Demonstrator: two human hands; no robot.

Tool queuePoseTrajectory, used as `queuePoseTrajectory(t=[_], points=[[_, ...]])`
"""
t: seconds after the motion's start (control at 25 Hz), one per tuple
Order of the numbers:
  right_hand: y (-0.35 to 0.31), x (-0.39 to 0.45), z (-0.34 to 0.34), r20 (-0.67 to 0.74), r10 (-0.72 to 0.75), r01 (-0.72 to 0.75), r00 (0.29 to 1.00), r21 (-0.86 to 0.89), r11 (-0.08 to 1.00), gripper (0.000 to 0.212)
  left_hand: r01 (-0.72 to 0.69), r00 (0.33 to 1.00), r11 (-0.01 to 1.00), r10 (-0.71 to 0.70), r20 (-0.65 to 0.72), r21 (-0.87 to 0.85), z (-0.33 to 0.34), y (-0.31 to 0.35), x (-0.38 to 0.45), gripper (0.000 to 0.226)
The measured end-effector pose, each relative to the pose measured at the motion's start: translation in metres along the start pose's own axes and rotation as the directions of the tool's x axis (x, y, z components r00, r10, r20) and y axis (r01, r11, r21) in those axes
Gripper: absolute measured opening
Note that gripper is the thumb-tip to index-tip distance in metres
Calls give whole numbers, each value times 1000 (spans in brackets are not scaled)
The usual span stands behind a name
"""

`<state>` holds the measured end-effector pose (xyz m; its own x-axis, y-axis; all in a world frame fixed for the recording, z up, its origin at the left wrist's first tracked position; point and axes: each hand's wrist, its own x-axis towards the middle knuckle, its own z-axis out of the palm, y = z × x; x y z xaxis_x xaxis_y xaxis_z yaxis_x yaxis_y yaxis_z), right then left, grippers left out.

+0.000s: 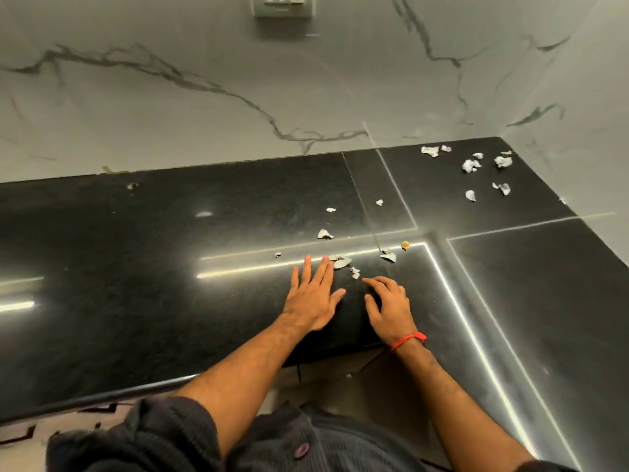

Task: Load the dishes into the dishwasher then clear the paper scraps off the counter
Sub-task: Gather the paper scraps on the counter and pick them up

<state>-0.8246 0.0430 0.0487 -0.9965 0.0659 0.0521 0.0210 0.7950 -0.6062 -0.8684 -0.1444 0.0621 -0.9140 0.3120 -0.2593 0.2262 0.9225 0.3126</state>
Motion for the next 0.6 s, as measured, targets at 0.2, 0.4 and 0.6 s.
queuePoseTrajectory(t=[0.2,0.4,0.6], points=[[12,4,-1,9,-61,60,998,28,998,21,94,975,995,-98,-200,-29,-3,-37,-15,65],[-16,24,19,126,-178,200,976,-188,962,36,330,931,941,-337,-137,-75,-11,-78,-3,76],[-26,66,20,181,-181,196,967,-70,978,42,53,999,999,-53,15,-7,-18,-43,38,65]])
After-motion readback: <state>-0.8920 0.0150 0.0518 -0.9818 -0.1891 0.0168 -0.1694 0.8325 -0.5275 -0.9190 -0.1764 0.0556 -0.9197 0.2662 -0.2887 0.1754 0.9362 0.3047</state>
